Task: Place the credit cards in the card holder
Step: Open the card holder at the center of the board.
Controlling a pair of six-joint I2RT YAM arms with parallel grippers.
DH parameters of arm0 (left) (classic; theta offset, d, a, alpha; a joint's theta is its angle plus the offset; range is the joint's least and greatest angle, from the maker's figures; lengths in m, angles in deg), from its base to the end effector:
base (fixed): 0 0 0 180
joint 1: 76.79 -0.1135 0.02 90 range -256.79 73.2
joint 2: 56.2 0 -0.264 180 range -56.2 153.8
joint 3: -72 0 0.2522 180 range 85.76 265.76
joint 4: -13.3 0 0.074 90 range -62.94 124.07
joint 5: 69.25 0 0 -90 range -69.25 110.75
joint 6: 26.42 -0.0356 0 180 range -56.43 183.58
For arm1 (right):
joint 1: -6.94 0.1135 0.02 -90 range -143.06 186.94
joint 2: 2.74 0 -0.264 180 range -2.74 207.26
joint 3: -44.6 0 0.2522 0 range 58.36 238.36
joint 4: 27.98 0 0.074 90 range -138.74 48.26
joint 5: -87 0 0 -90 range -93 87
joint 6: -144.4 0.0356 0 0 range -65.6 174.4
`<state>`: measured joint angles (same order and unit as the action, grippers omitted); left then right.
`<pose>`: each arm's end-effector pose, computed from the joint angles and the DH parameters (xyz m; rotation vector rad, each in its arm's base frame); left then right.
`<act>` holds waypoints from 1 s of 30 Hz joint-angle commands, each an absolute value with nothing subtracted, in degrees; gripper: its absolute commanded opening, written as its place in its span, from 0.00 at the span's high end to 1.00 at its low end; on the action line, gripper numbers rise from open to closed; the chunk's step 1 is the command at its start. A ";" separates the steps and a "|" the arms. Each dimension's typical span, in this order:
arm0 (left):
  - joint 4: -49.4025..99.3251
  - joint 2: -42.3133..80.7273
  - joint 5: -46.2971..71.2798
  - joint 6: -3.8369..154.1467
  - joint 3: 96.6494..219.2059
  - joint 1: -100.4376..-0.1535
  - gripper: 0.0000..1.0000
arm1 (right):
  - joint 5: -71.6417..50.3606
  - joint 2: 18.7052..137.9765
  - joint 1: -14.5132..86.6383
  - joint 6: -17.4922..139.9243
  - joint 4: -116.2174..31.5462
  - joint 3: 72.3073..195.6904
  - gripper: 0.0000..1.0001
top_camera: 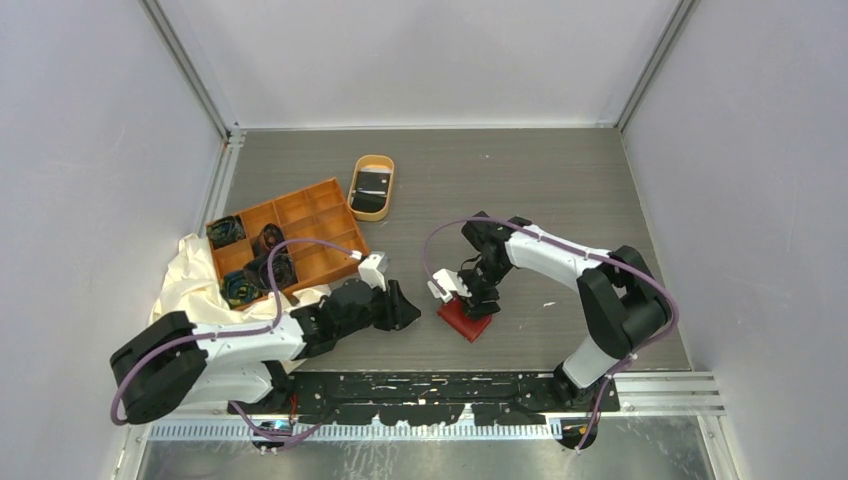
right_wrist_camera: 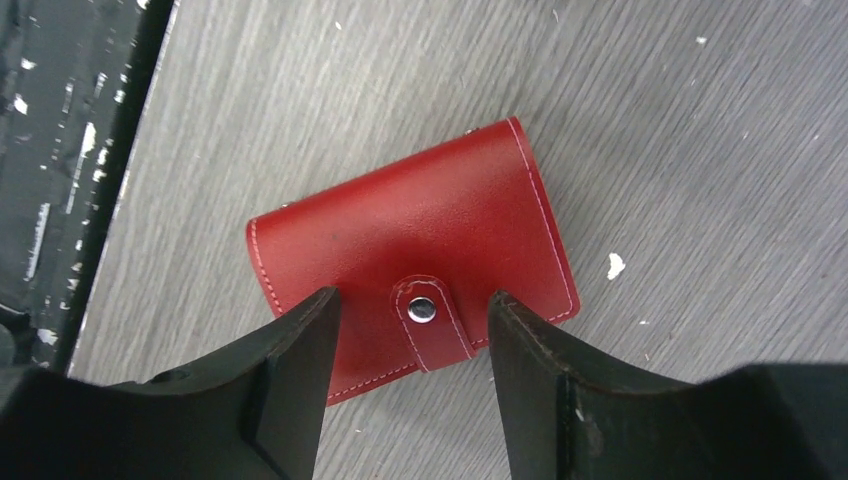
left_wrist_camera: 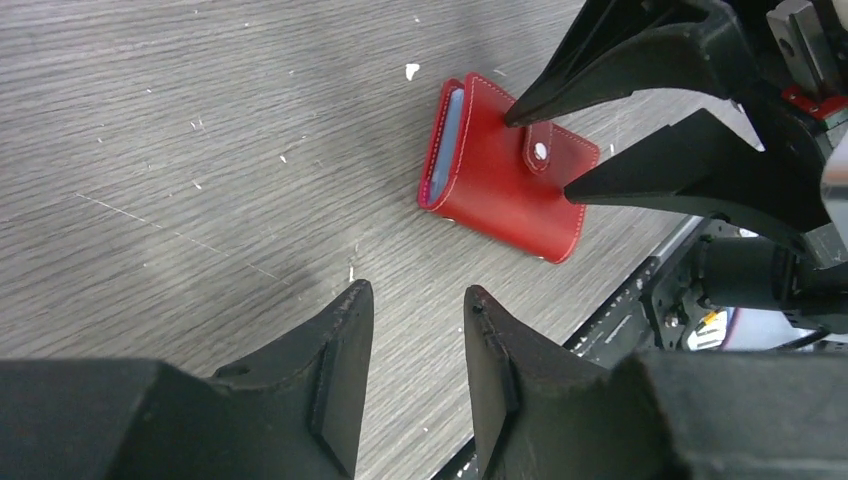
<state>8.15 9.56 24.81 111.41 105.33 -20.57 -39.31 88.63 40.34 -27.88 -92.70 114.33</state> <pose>0.1254 -0.1830 0.1688 0.1144 2.2146 -1.0167 0.2115 0.1647 0.1819 -2.3169 1.4233 0.7759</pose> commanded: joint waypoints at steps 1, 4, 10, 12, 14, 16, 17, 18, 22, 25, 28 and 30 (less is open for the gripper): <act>-1.11 13.82 26.08 111.39 107.28 -20.28 0.61 | -34.88 90.53 40.69 -26.96 -90.40 115.51 0.41; -3.61 17.78 24.39 111.60 109.12 -20.29 0.61 | -32.47 91.43 41.31 -27.31 -90.43 115.03 0.52; -6.17 23.55 22.33 112.68 112.25 -20.07 0.68 | -30.29 91.13 41.74 -28.41 -90.09 113.43 0.76; -6.33 24.71 22.60 112.79 112.95 -19.74 0.69 | -30.37 90.65 41.74 -28.76 -90.17 113.10 0.83; -6.29 25.84 23.07 112.74 113.53 -19.44 0.69 | -30.92 90.08 41.68 -28.97 -90.37 112.82 0.89; -6.33 27.22 23.54 112.50 114.02 -19.38 0.67 | -31.80 89.42 41.74 -28.87 -90.48 112.76 0.96; -6.31 28.33 23.71 112.26 114.32 -19.33 0.66 | -32.44 88.98 41.74 -28.42 -90.50 112.83 0.99; -6.36 29.22 23.69 112.00 114.56 -19.33 0.65 | -33.37 88.53 41.70 -27.80 -90.44 113.04 0.99; -6.96 31.60 23.18 109.85 115.29 -19.34 0.60 | -38.07 86.40 40.80 -23.98 -90.55 114.22 0.99; -7.08 30.92 23.86 107.99 114.92 -19.36 0.57 | -43.35 85.78 38.21 -20.44 -91.79 116.35 0.99; -6.12 28.67 25.36 107.26 113.71 -19.36 0.56 | -47.02 84.57 34.88 -12.47 -90.09 117.07 0.99; -4.06 26.65 26.25 107.70 113.14 -19.34 0.56 | -47.51 83.78 33.65 -6.30 -87.82 117.15 0.99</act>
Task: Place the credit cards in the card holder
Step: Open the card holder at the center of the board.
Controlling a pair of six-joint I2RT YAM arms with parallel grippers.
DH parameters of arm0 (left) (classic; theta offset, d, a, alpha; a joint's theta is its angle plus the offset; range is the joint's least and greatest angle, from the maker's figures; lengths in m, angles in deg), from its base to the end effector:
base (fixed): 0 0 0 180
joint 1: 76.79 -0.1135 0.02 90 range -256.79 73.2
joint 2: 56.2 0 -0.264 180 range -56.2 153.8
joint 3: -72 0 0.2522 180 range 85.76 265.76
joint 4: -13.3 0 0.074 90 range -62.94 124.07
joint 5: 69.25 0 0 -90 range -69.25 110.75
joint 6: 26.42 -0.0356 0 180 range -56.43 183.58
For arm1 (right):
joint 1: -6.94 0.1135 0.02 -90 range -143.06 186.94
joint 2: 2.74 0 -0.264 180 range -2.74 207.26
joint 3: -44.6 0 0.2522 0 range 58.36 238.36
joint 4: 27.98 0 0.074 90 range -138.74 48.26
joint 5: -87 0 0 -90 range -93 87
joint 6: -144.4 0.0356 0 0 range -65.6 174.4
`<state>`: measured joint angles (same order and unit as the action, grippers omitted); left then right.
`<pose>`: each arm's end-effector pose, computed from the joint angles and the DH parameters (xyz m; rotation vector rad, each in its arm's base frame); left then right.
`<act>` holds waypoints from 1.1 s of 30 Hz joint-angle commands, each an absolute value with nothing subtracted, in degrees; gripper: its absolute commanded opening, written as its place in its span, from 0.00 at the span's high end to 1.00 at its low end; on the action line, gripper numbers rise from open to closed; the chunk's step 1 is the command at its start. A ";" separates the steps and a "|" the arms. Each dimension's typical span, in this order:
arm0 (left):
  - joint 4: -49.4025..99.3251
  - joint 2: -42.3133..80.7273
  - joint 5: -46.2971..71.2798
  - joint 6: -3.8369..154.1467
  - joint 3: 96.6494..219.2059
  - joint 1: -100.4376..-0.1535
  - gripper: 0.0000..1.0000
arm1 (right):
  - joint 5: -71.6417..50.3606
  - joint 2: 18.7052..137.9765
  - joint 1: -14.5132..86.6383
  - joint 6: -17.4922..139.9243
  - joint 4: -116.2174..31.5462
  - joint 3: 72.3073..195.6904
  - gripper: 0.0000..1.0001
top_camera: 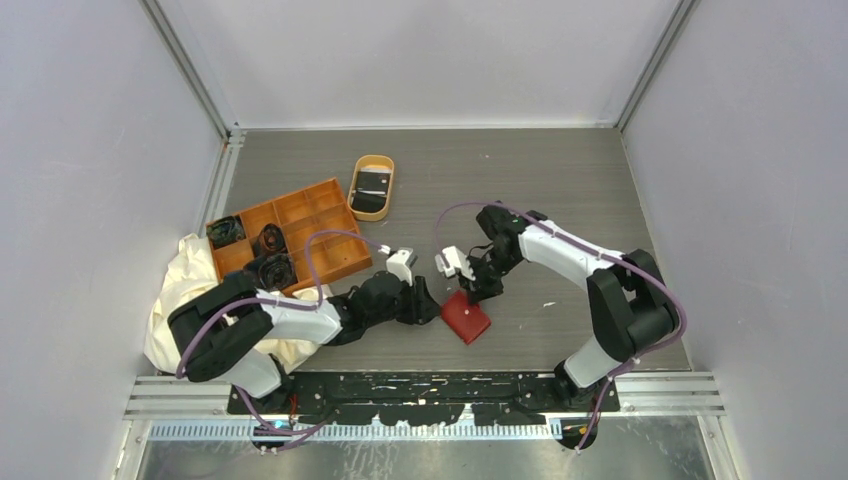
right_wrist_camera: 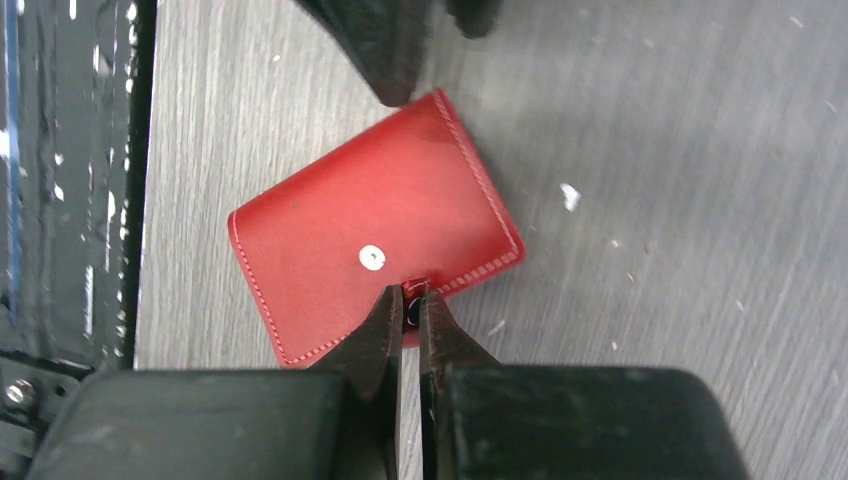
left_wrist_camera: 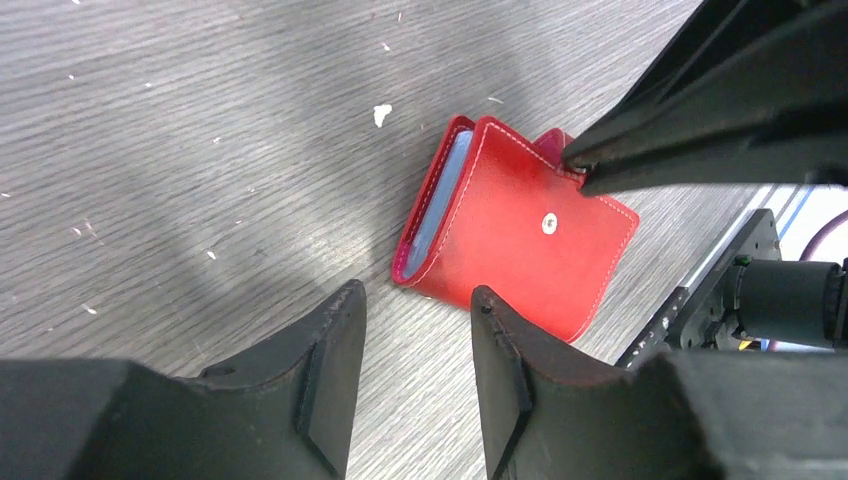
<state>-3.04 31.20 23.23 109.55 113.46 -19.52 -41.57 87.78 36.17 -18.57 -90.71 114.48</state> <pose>0.1520 -0.2336 0.1419 0.1945 2.2552 -1.0023 0.2249 0.1513 0.1874 -2.1137 1.6359 0.8101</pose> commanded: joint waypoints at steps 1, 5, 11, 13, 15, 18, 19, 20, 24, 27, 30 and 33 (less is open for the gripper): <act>-3.17 25.66 26.51 108.27 112.95 -19.36 0.56 | -47.45 83.54 33.29 -3.83 -86.74 117.09 0.99; -2.17 22.41 25.45 112.90 111.55 -19.31 0.55 | -45.05 83.08 32.86 6.52 -81.92 117.23 0.99; -9.06 23.38 28.49 122.46 108.99 -15.18 0.44 | -41.61 83.03 32.86 18.40 -77.39 118.46 0.99; -10.12 24.97 29.79 126.22 109.45 -14.26 0.42 | -42.08 82.94 32.79 18.87 -77.31 118.45 0.99; -10.01 26.57 31.79 131.52 110.14 -13.59 0.40 | -42.08 82.79 32.84 19.74 -76.85 118.22 0.99; -8.69 27.90 36.17 138.55 110.73 -11.76 0.39 | -41.83 82.83 32.85 20.29 -76.63 118.31 0.99; -6.89 27.88 38.29 140.31 111.11 -11.02 0.39 | -41.84 82.80 32.84 20.42 -76.63 118.28 0.99; -4.87 27.64 40.29 142.29 111.86 -10.10 0.39 | -41.92 82.77 32.82 20.53 -76.57 118.30 0.99; 10.33 26.77 49.14 148.07 118.17 -6.65 0.33 | -42.26 82.89 32.85 20.97 -76.59 118.35 0.99; 16.08 26.87 51.83 147.62 122.51 -6.30 0.31 | -42.74 82.82 32.81 21.51 -76.81 118.55 0.99; 13.88 26.88 52.84 144.94 122.74 -6.23 0.30 | -43.36 82.18 32.67 21.60 -76.98 118.50 0.99; 13.68 26.98 53.84 145.22 122.73 -6.29 0.26 | -43.88 81.90 32.36 21.62 -77.03 118.44 0.99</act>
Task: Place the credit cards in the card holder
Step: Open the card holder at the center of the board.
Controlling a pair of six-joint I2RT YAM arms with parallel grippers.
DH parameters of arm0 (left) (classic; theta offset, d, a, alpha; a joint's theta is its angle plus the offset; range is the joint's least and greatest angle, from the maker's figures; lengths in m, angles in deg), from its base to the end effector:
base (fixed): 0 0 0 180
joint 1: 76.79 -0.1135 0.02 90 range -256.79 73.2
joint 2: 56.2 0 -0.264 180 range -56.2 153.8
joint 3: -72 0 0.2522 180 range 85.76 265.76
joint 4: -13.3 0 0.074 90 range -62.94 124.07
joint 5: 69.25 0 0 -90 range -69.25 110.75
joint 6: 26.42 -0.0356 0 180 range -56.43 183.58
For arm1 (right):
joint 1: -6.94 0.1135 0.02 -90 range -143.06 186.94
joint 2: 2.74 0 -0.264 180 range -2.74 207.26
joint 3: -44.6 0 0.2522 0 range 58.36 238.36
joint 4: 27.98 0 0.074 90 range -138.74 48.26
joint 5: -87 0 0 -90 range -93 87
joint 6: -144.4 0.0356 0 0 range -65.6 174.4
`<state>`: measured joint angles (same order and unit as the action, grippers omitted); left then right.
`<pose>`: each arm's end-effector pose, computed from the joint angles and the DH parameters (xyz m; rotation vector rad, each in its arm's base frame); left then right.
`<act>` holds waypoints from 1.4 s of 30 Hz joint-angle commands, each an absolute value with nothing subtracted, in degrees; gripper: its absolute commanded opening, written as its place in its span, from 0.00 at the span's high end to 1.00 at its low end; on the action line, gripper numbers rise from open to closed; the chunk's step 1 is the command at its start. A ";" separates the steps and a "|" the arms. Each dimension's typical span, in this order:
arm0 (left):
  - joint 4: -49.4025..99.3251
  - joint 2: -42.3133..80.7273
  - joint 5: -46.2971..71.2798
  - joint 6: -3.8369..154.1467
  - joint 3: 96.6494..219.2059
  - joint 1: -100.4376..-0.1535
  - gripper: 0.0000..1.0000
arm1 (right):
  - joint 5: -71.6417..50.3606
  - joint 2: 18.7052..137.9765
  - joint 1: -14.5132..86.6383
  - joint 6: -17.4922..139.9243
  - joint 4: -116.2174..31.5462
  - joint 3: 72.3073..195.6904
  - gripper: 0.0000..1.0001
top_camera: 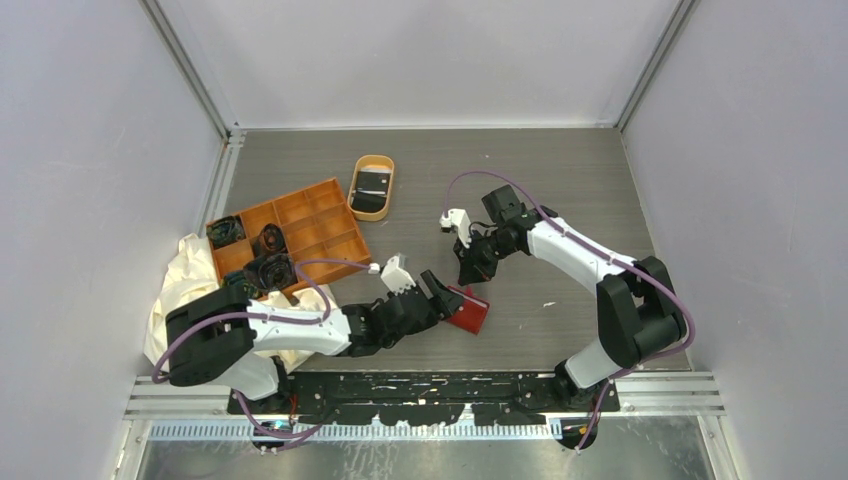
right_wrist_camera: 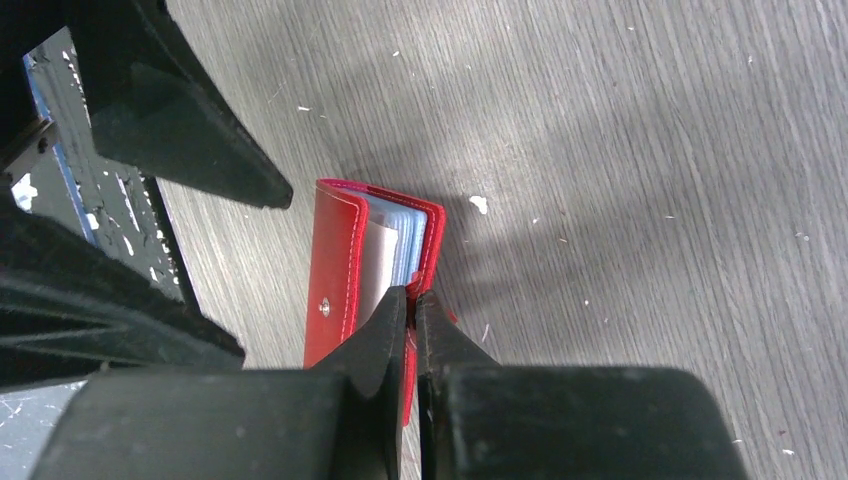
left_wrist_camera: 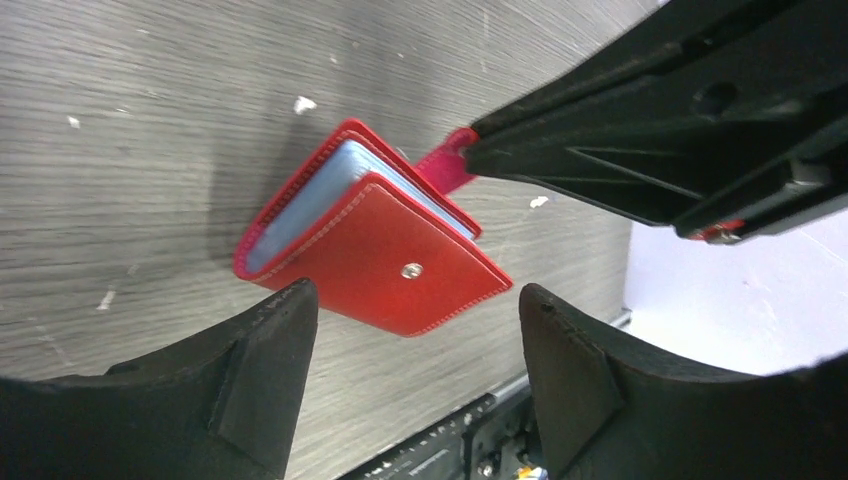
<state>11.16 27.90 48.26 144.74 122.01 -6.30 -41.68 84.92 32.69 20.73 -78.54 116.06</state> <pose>0.1128 -0.2691 0.1789 -0.5102 2.1977 -1.0687 0.2530 0.1467 0.2134 -1.4332 2.1378 0.8624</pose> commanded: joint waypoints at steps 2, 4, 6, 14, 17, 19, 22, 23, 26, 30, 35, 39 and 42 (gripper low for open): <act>16.46 27.31 54.14 146.57 123.93 -6.28 0.21 | -44.06 81.82 32.24 21.62 -77.14 118.45 0.99; 19.63 27.80 54.28 148.14 126.00 -6.28 0.21 | -44.14 81.82 32.14 21.62 -77.24 118.48 0.99; 22.85 28.12 54.82 149.38 127.73 -6.31 0.20 | -44.16 81.73 32.06 21.62 -77.25 118.55 0.99; 35.92 29.87 56.72 154.02 134.80 -6.32 0.09 | -44.40 81.55 31.57 21.71 -77.31 118.48 0.99; 38.81 32.10 53.96 155.46 137.15 -6.38 0.13 | -44.36 81.70 31.52 21.71 -77.34 118.50 0.99; 39.70 33.47 52.07 155.93 138.11 -6.34 0.16 | -44.36 81.71 31.41 21.71 -77.34 118.57 0.99; 39.33 34.90 50.12 155.70 138.72 -6.36 0.21 | -44.39 81.79 31.22 21.62 -77.42 118.57 0.99; 38.99 35.20 49.79 155.17 138.75 -6.32 0.24 | -44.37 81.75 31.21 21.62 -77.50 118.57 0.99; 37.37 35.01 49.41 153.26 137.87 -6.35 0.42 | -44.31 81.57 30.82 21.45 -77.75 118.66 0.99; 34.01 32.63 49.30 149.82 135.05 -6.79 0.70 | -44.66 80.63 29.10 21.11 -78.22 118.66 0.99; 24.31 30.30 43.87 139.12 129.81 -10.50 0.96 | -46.55 78.78 25.22 20.03 -80.00 118.32 0.99; 13.46 30.28 34.73 128.55 124.82 -15.77 1.00 | -45.68 78.07 22.24 19.40 -81.13 117.51 0.99; 8.51 30.24 29.95 123.08 122.12 -18.78 1.00 | -41.49 77.55 20.95 20.03 -80.53 116.45 0.99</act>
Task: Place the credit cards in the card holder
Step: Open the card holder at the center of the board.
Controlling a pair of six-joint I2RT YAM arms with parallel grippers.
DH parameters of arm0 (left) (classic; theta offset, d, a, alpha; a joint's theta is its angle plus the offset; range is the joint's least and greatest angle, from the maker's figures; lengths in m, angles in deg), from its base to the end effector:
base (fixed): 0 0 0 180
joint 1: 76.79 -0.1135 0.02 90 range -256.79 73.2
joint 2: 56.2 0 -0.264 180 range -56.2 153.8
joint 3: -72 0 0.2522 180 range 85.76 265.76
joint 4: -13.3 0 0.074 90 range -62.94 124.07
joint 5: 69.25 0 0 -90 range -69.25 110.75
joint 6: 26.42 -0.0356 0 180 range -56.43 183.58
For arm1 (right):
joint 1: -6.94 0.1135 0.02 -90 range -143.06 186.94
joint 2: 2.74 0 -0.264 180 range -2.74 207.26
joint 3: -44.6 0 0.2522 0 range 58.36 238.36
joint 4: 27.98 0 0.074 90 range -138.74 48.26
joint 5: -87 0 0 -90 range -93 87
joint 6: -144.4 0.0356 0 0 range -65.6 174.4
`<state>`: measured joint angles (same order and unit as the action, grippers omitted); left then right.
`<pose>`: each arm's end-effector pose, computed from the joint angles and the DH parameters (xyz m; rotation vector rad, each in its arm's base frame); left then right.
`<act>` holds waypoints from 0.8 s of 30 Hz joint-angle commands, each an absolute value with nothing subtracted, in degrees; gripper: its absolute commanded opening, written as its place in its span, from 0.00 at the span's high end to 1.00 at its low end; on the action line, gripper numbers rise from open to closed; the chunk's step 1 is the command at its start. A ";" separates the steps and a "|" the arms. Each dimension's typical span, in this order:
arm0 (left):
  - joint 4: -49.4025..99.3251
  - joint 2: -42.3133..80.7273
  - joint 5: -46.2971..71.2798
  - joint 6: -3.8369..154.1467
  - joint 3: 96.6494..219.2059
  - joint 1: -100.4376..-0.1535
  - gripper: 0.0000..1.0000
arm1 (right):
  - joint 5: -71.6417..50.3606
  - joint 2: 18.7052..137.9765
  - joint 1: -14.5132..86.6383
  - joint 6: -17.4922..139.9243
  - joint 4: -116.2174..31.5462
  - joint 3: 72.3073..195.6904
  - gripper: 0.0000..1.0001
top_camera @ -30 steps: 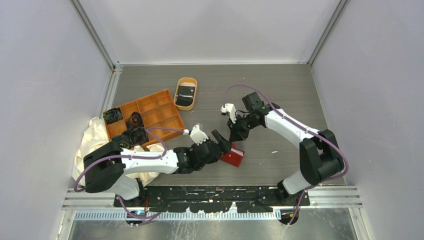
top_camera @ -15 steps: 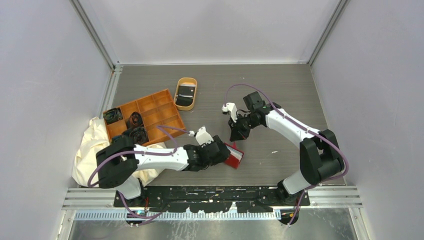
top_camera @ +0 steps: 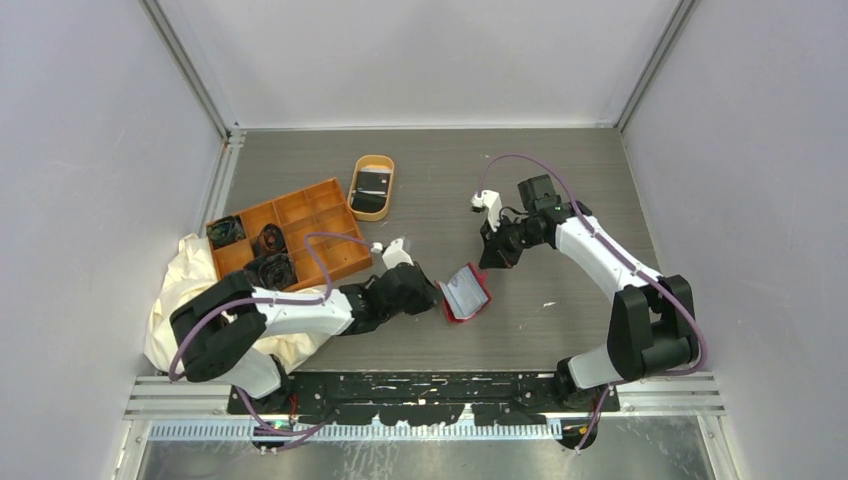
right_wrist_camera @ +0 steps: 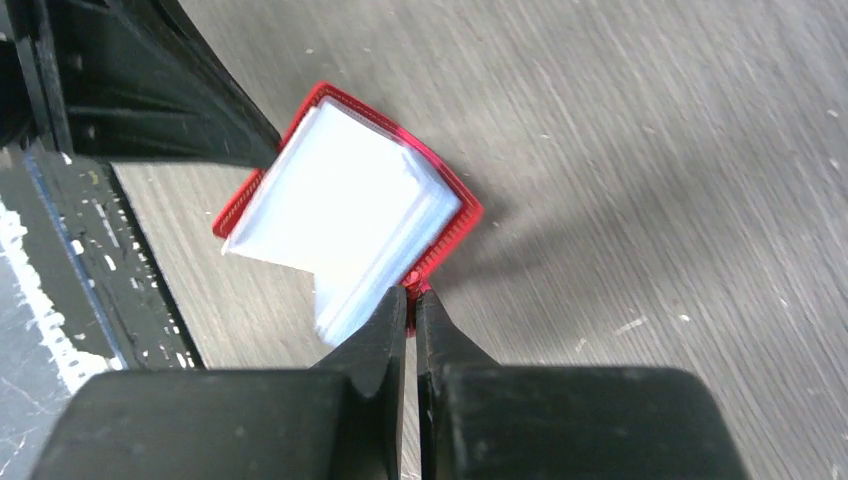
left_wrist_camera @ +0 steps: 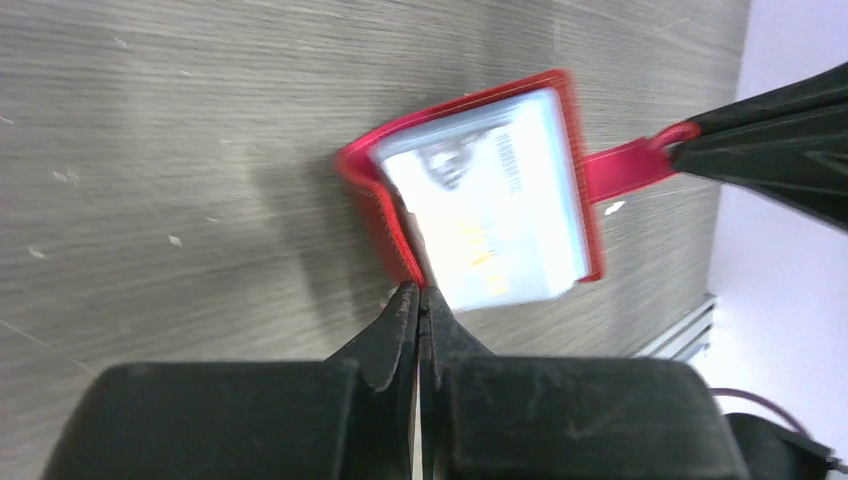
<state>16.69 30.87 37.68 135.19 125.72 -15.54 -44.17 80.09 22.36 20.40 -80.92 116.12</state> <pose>0.1552 -0.2613 0.1739 -0.3867 2.3241 -0.9400 0.2619 0.0965 0.2352 -1.2254 2.1556 0.8245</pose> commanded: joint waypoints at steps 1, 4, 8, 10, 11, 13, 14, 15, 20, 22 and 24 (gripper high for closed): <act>7.58 30.40 28.69 121.15 121.47 -19.65 1.00 | -40.12 77.58 20.80 20.06 -80.25 115.93 0.99; 7.21 31.76 25.37 116.91 121.45 -22.41 1.00 | -36.21 79.29 20.69 19.95 -81.01 115.15 0.96; 6.58 35.10 18.65 113.20 122.49 -25.08 1.00 | -31.39 82.76 20.70 19.52 -83.89 115.66 0.77; 5.68 36.43 15.91 112.43 123.00 -25.90 1.00 | -29.66 82.89 20.50 19.93 -84.06 115.53 0.71; 5.51 36.73 14.73 112.25 123.21 -26.33 1.00 | -29.39 82.31 20.36 20.25 -83.72 115.25 0.68; 5.28 36.11 13.87 111.89 123.22 -26.58 0.99 | -29.55 80.27 20.11 20.99 -82.84 114.45 0.62; 4.97 34.96 13.67 111.72 122.95 -26.61 0.99 | -29.85 79.05 19.98 21.46 -82.39 114.10 0.59; 4.28 33.77 13.12 111.41 122.52 -26.61 0.97 | -30.26 77.96 19.79 21.74 -82.02 113.83 0.56; 1.39 27.61 10.02 110.44 121.09 -26.61 0.86 | -33.17 73.37 19.55 22.42 -80.29 112.55 0.50; -0.26 25.84 9.05 110.46 120.52 -26.59 0.79 | -34.41 74.12 19.59 22.73 -80.55 112.56 0.53; -3.47 24.39 8.72 110.95 119.68 -26.61 0.71 | -35.16 75.87 19.58 22.76 -81.96 113.31 0.61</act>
